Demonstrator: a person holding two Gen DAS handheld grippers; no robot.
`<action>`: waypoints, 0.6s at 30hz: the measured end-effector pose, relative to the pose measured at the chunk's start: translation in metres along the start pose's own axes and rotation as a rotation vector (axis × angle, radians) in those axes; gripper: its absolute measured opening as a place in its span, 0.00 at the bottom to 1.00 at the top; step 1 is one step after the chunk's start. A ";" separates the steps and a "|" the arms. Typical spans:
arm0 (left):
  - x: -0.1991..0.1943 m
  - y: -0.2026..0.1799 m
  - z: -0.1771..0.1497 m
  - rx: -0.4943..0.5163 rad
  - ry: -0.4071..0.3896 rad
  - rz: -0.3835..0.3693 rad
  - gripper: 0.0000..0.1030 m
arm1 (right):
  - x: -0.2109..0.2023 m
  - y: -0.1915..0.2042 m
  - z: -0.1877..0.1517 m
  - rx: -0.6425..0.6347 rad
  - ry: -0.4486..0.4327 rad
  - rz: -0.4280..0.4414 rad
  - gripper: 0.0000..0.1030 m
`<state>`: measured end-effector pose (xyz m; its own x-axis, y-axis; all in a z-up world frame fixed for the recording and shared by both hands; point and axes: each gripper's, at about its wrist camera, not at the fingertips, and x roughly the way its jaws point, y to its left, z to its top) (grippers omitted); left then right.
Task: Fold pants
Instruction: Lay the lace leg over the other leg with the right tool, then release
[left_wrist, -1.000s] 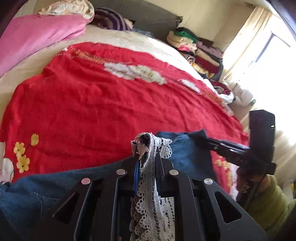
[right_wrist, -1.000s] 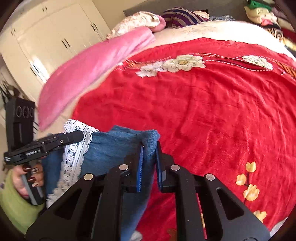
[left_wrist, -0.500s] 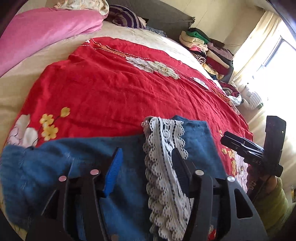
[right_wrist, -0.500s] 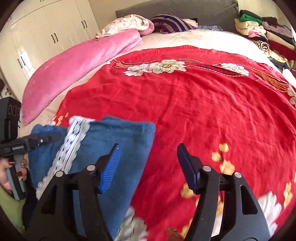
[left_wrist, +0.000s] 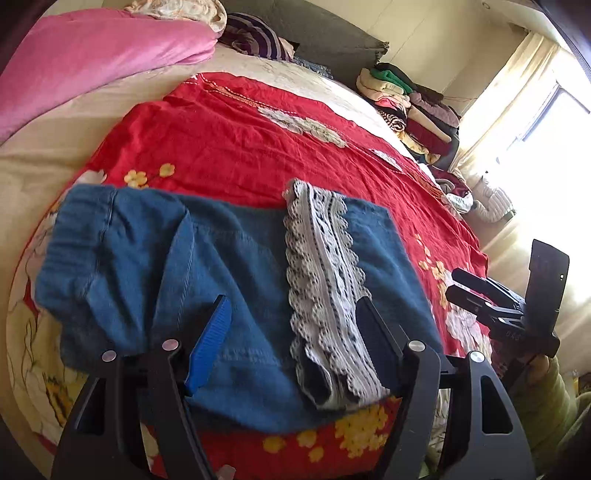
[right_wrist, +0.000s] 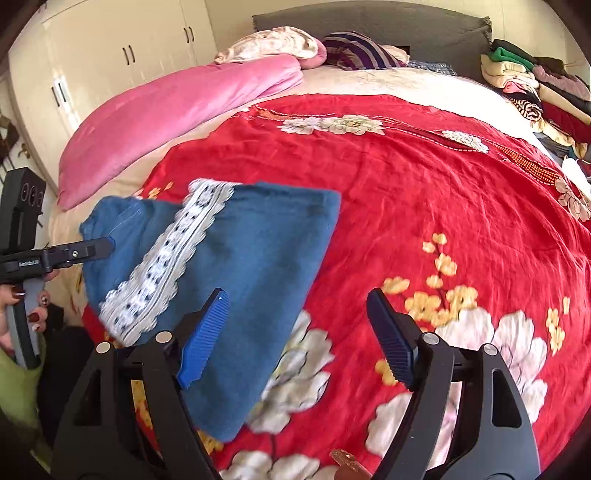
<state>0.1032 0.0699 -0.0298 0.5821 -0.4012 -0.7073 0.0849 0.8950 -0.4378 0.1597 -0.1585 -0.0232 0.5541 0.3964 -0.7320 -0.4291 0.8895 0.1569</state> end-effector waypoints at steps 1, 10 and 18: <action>0.000 -0.001 -0.003 -0.006 0.004 -0.009 0.67 | -0.002 0.002 -0.002 -0.003 0.000 0.004 0.69; 0.021 -0.024 -0.035 -0.002 0.114 -0.031 0.67 | -0.012 0.019 -0.017 -0.041 0.002 0.025 0.70; 0.040 -0.040 -0.043 0.016 0.111 -0.012 0.39 | -0.008 0.025 -0.024 -0.043 0.010 0.041 0.73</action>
<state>0.0889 0.0093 -0.0642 0.4877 -0.4301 -0.7597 0.1051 0.8928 -0.4380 0.1268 -0.1446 -0.0294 0.5280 0.4300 -0.7324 -0.4821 0.8617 0.1584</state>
